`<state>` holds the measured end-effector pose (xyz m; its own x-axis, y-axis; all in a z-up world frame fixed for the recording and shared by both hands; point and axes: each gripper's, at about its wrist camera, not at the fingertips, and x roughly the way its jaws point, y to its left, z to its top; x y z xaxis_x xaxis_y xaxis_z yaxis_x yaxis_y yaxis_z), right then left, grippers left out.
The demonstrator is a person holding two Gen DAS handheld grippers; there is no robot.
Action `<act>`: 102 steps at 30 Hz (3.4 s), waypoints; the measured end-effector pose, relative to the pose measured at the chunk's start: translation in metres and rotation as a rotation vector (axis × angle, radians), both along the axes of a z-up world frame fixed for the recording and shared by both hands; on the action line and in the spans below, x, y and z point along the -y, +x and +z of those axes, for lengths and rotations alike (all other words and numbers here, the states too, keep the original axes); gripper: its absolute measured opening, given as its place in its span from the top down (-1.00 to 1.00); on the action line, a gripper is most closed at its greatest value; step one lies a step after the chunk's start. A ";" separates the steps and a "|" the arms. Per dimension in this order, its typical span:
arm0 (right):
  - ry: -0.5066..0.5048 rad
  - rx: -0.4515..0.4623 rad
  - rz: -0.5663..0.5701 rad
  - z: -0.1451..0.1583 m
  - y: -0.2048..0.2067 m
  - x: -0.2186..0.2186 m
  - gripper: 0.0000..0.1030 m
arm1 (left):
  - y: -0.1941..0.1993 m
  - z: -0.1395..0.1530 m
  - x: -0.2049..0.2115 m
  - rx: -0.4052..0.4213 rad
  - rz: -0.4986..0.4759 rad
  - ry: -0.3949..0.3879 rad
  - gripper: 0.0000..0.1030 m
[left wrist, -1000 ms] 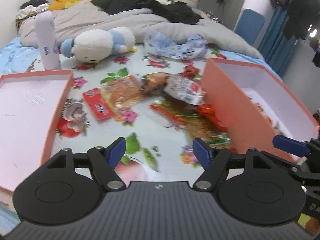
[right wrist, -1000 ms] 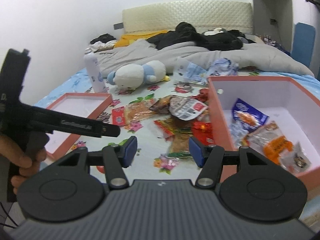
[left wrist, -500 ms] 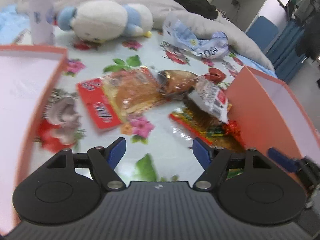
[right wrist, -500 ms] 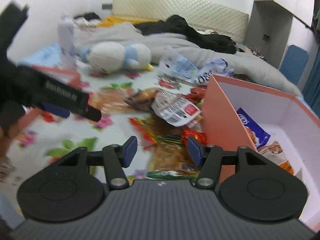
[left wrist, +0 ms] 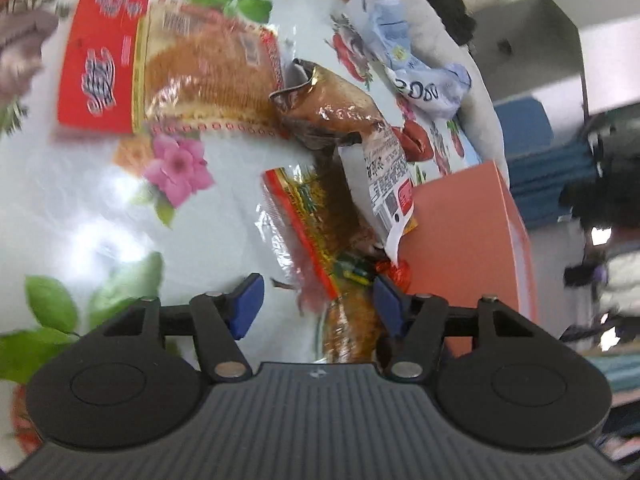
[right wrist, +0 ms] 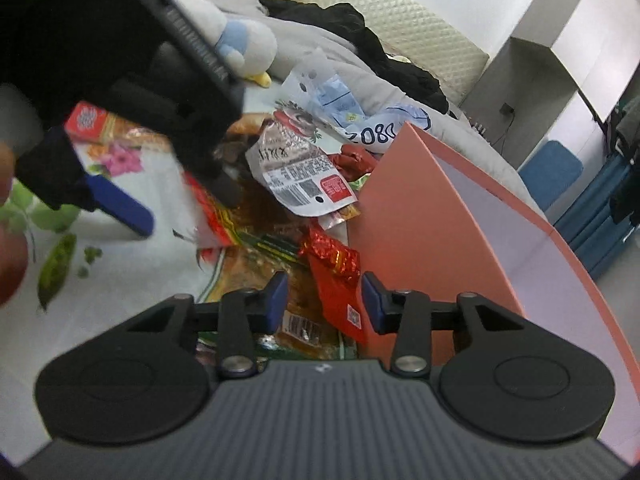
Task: Organize snacks
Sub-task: 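Grasp a small clear snack bag with the left tool while the right tool grasps a red candy wrapper, then carry both held snacks up and over the deep pink box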
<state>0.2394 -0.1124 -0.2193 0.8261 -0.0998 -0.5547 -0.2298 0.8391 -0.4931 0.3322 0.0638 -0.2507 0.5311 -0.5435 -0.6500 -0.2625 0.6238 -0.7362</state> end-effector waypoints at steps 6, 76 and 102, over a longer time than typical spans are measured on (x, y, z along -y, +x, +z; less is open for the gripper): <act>-0.026 -0.021 0.015 -0.008 0.004 0.003 0.48 | 0.010 -0.010 0.000 -0.065 0.106 -0.089 -0.03; 0.608 -0.026 0.068 0.155 -0.104 0.078 0.95 | -0.174 0.191 0.038 0.338 -0.066 0.362 0.96; 0.611 0.152 -0.164 0.186 -0.077 0.187 0.94 | -0.111 0.254 0.141 0.522 -0.265 0.437 0.97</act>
<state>0.1623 -0.2989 -0.0334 0.9005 0.0651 -0.4300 -0.0401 0.9970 0.0668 0.2210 -0.0768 0.0031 0.7182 -0.4452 -0.5347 0.2551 0.8835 -0.3930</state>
